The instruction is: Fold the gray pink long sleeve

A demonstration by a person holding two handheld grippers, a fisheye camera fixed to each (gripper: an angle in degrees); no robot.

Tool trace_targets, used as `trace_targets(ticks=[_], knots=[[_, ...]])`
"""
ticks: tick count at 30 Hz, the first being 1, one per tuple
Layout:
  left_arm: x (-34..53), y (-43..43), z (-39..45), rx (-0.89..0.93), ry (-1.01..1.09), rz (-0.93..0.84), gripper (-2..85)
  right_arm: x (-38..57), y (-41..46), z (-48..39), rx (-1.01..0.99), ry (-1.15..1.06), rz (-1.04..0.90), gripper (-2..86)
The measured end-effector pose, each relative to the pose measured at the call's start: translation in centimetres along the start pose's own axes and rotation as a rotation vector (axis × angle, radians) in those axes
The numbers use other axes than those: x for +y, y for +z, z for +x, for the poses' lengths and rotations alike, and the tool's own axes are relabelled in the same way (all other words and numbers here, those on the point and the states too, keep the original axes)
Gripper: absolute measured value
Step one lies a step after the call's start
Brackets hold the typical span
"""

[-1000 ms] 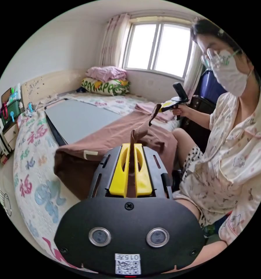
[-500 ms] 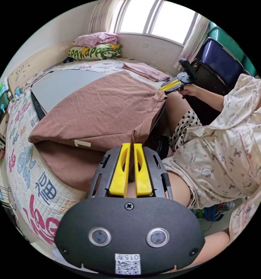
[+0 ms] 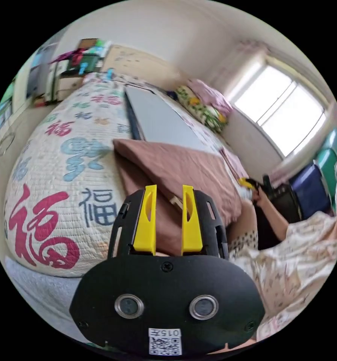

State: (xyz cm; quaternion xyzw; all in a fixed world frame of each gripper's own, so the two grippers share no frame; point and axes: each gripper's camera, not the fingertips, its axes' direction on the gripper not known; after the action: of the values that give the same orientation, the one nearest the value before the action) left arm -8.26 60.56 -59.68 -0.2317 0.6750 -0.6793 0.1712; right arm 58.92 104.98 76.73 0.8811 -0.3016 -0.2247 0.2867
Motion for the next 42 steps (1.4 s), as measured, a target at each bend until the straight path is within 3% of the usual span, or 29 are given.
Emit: trace_targets(ticks=[2,11,19,27,32,35,40,42], knots=[[-0.9,1.0,-4.9,-0.014,-0.16,0.087,10.8,-4.5,0.9,1.2,0.006,0.059,0.051,13.5],[-4.6,10.5,-15.1,0.028,-0.436,0.069,11.6,-19.3,7.9,5.7,-0.064,0.212,0.047,13.0],[-4.7,14.2,-16.7,0.034,-0.389,0.008,2.2,-24.9,13.8,9.7,-0.139,0.265,0.015,3.2],[-4.4,9.6,-14.3,-0.004,-0.303,0.208,0.9,-28.8,15.6,10.1,-0.038,0.153,0.111,0.6],[-4.4,9.5,-13.6,0.0,-0.252,0.298,1.6,-30.8,19.1,10.1,0.073,0.12,0.189,1.5],[-3.5,11.1,-14.1,-0.02,-0.234,0.228,2.6,-30.4,22.3,10.2,0.152,0.078,0.13,3.5],[1.7,11.3,-14.8,-0.042,-0.201,0.257,5.4,-23.5,21.6,11.7,0.435,-0.04,0.329,5.3],[3.3,11.1,-15.2,-0.041,-0.208,0.256,5.7,-20.7,21.7,12.3,0.455,-0.112,0.34,4.9]])
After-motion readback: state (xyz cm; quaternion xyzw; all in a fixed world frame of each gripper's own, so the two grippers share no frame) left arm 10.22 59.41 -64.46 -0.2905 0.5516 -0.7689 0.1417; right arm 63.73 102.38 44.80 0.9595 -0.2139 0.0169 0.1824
